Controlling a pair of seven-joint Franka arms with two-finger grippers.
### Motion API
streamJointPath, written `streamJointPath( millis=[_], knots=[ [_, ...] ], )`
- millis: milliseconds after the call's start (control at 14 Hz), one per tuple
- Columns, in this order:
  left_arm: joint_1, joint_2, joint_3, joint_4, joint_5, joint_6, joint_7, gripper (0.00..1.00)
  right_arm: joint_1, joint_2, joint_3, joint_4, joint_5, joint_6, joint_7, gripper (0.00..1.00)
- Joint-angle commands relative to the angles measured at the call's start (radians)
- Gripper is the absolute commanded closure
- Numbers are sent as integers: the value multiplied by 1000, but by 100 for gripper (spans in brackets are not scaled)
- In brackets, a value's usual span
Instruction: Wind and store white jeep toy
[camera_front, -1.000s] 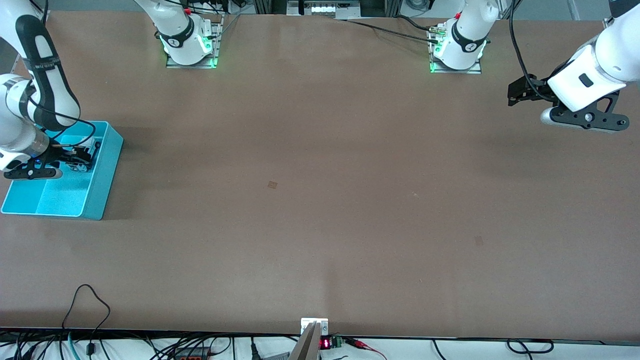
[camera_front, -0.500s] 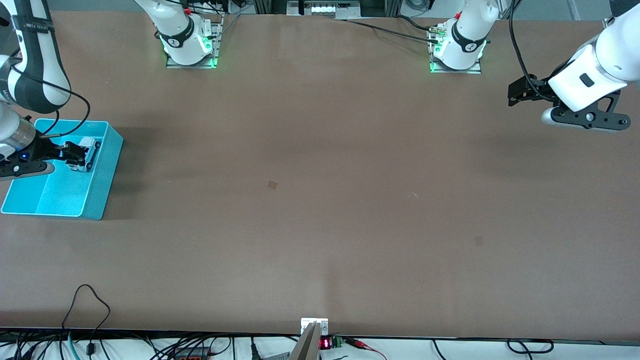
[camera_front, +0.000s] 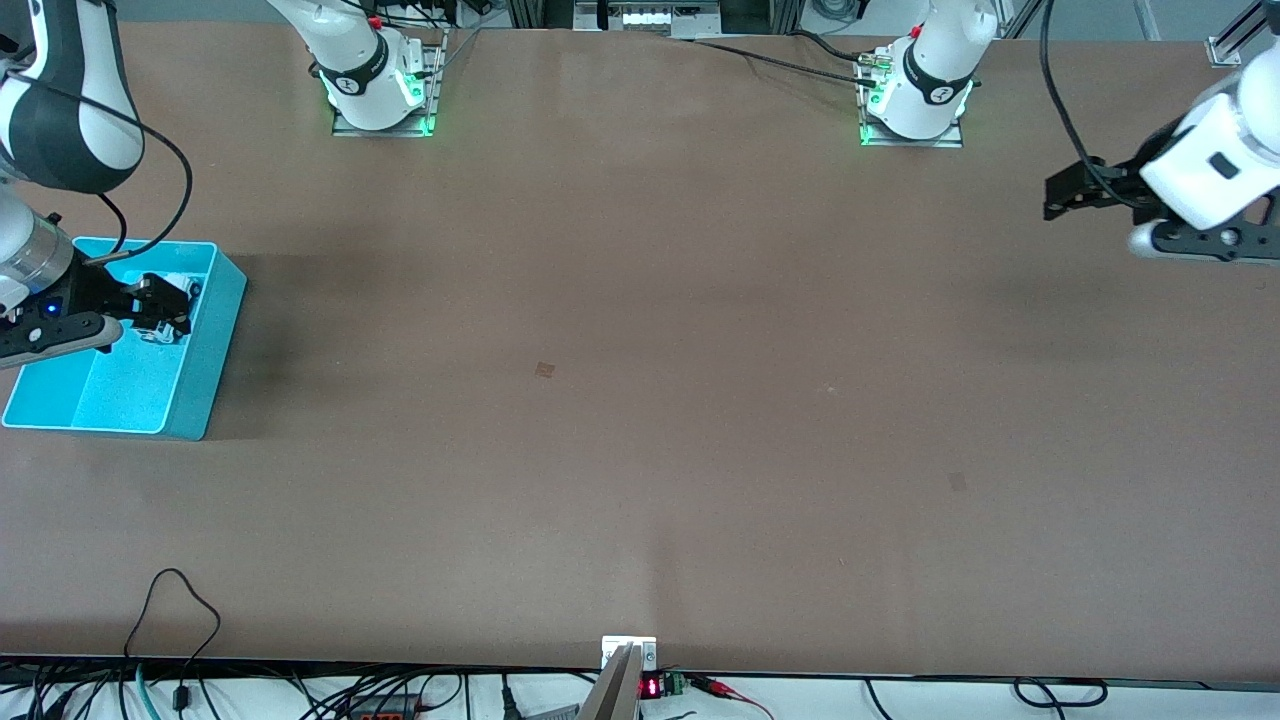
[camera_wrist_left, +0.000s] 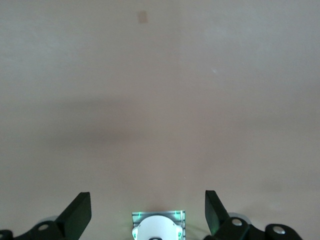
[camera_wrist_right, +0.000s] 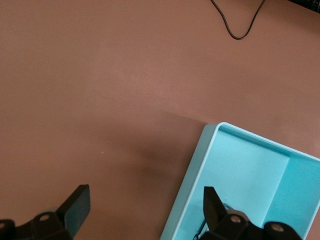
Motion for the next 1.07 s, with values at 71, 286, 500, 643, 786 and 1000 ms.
streamJointPath(
  millis=[71, 286, 500, 643, 786, 1000],
  knots=[
    [39, -13, -6, -54, -9, 76, 5, 0, 92, -65, -18, 16, 11, -83, 128, 0],
    [59, -19, -6, -64, -9, 82, 5, 0, 151, -77, -29, 88, 11, -201, 251, 0],
    [59, -25, -11, -53, -9, 71, 5, 0, 169, -86, -36, 148, 27, -287, 321, 0],
    [59, -25, -9, -52, -10, 73, 6, 0, 169, -103, -47, 182, 70, -333, 361, 0],
    [59, -25, -11, -50, -9, 74, 6, 0, 169, -103, -56, 221, 74, -381, 366, 0],
    [56, -24, -14, -39, -9, 74, 5, 0, 188, -103, -55, 266, 74, -447, 369, 0]
  ],
)
